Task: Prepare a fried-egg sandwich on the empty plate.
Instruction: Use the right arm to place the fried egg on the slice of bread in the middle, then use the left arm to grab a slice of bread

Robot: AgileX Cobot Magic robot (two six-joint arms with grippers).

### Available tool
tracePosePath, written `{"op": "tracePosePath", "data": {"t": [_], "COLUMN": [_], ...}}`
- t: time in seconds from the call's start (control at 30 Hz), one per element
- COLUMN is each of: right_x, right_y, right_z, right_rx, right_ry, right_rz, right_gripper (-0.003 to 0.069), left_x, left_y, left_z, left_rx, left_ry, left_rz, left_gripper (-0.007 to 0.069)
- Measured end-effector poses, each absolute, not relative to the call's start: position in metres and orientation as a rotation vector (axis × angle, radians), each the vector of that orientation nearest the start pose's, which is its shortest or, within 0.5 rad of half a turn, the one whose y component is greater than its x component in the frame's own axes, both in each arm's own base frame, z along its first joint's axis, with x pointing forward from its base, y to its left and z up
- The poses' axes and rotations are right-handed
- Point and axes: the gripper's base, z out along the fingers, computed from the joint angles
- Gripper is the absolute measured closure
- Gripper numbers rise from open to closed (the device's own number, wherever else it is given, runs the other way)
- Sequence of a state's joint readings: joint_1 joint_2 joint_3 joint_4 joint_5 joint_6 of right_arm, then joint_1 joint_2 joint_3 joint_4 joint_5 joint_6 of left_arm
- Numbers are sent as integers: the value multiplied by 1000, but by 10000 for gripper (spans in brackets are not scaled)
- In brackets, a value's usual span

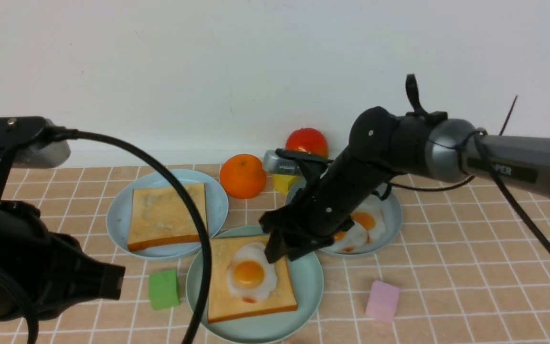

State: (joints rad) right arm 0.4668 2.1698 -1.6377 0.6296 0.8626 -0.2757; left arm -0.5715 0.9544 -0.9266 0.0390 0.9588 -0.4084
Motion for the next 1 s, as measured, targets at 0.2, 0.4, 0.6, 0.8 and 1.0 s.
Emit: {"op": "tracePosePath", "data": {"t": [0.2, 0.4, 0.6, 0.8, 1.0], "right_x": [389, 356, 307, 246, 187], "right_y": [206, 185, 165, 138, 116], "right_z": [230, 320, 365, 364, 347], "right_rx": [-573, -618, -638, -634, -799], "right_ry": [2689, 2519, 2440, 2402, 2323], "right_rz": [675, 660, 668, 648, 614], "right_gripper": [179, 251, 479, 640, 662], "left_x": [154, 188, 243, 297, 351], "left_y": [-93, -102, -92, -67, -54], "left_z": [342, 329, 304, 284, 256], "left_rx": [204, 129, -110, -325, -383], "left_ry": [2461, 2398, 2349, 2439, 2624], "left_rz": [-357, -256, -128, -63, -171], "left_gripper": [606, 599, 588, 585, 571]}}
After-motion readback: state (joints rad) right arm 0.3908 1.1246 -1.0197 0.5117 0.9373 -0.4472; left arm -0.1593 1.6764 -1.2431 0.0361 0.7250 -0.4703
